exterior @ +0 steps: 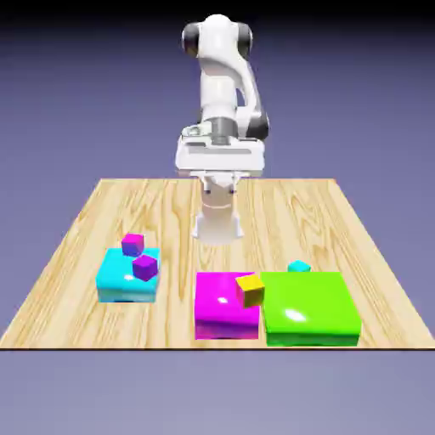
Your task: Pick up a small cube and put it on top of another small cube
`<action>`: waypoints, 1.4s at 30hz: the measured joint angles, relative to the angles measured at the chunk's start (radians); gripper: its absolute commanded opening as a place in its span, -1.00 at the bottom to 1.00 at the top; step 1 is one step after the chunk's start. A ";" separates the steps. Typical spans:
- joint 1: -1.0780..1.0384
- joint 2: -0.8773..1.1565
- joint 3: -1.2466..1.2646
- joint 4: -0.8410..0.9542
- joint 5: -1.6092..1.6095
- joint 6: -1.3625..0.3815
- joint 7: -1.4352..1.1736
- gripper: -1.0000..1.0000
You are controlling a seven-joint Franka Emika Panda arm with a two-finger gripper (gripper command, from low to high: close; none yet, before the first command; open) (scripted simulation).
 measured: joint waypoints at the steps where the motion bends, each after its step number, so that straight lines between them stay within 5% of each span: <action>1: -0.010 -0.009 0.036 0.005 0.006 -0.013 0.036 0.00; 42: -0.412 -0.394 1.522 0.207 0.252 -0.553 1.499 0.00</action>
